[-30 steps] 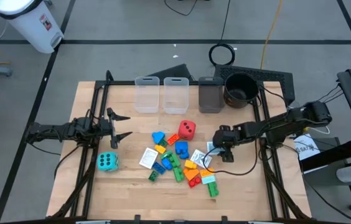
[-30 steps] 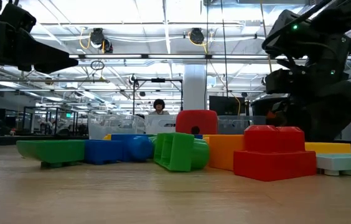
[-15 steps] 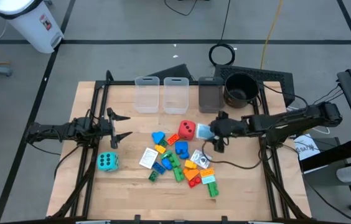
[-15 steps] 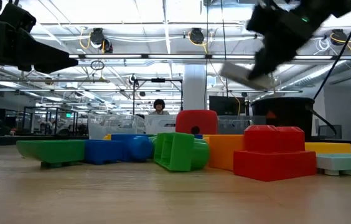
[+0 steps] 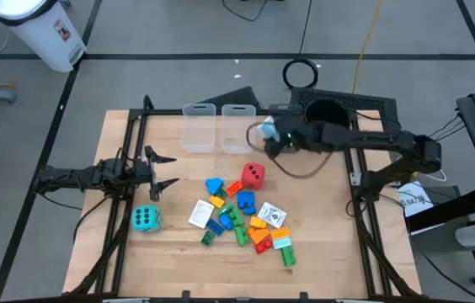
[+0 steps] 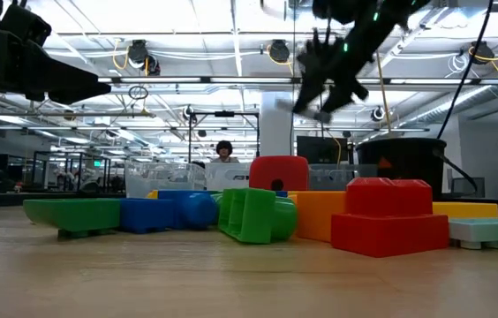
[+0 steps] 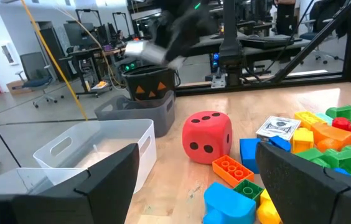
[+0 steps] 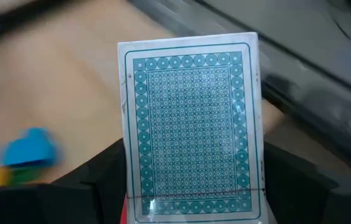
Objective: Pick & Place Toys
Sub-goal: Put the blue deck of cards into the black bin
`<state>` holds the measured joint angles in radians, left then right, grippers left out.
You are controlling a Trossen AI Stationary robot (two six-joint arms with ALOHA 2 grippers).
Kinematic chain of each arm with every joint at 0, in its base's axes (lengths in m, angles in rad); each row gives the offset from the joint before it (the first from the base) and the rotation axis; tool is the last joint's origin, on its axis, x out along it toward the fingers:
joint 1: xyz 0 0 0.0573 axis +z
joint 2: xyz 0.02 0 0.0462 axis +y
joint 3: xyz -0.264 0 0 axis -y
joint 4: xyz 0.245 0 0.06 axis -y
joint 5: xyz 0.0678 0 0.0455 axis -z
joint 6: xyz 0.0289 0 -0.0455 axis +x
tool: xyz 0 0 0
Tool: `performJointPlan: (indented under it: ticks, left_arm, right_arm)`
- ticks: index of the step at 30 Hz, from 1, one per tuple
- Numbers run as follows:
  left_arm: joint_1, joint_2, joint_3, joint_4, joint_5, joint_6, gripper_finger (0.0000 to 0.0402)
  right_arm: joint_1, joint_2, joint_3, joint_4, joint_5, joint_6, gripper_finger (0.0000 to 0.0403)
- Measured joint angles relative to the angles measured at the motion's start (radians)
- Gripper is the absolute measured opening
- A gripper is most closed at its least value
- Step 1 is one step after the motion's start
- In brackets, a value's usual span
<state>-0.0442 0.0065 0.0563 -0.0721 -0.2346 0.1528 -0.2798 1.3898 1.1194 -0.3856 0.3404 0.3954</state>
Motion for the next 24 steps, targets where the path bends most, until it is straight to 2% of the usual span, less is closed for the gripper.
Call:
performJointPlan:
  ticks: [5,8,13,20,24]
  left_arm:
    - [0.0,0.0,0.0,0.0,0.0,0.0,0.0324]
    - [0.0,0.0,0.0,0.0,0.0,0.0,0.0324]
    - [0.0,0.0,0.0,0.0,0.0,0.0,0.0324]
    - [0.0,0.0,0.0,0.0,0.0,0.0,0.0324]
    - [0.0,0.0,0.0,0.0,0.0,0.0,0.0324]
  right_arm:
    - [-0.154,0.063,0.0,-0.024,-0.001,0.062,0.0277]
    - [-0.207,0.099,-0.012,-0.012,-0.002,0.08,0.0278]
    - [-0.241,0.145,-0.047,0.0,-0.002,0.135,0.0278]
    - [-0.247,0.146,-0.12,0.046,0.023,0.172,0.0279]
    - [-0.249,0.146,-0.145,0.058,0.025,0.166,0.0294]
